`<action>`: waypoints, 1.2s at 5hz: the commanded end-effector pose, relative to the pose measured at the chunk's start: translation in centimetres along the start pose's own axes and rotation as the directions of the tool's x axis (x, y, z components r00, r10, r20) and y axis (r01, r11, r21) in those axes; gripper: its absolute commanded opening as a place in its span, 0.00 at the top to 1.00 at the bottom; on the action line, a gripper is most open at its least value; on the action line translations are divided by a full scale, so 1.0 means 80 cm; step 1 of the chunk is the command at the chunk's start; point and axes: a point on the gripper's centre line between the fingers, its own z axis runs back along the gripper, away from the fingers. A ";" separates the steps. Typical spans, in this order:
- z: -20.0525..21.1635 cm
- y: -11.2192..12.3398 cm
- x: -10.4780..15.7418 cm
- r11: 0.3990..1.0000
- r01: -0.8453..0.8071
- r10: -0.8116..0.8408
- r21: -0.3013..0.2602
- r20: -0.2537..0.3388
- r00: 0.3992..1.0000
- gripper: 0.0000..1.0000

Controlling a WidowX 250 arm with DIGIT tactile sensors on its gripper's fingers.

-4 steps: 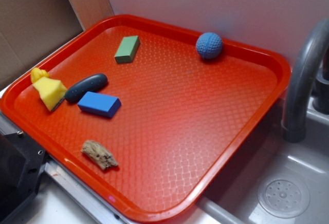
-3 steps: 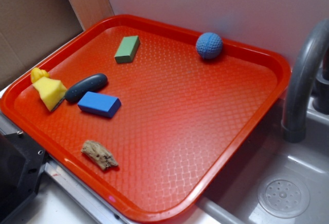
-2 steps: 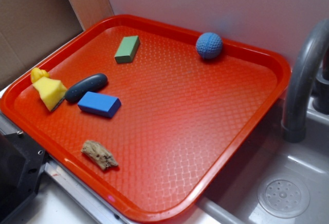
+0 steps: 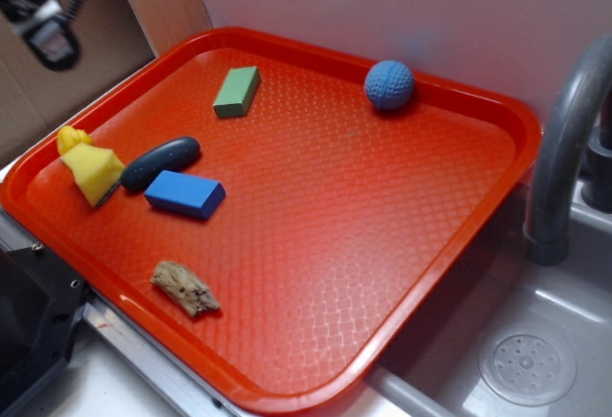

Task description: Grab the plastic pickle.

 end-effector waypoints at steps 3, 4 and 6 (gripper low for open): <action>-0.172 0.020 -0.005 0.996 -0.085 0.083 -0.032 -0.046 0.995 1.00; -0.178 0.019 -0.006 0.995 -0.094 0.092 -0.020 -0.063 0.994 1.00; -0.187 0.021 -0.007 0.994 -0.105 0.107 0.021 -0.104 0.989 1.00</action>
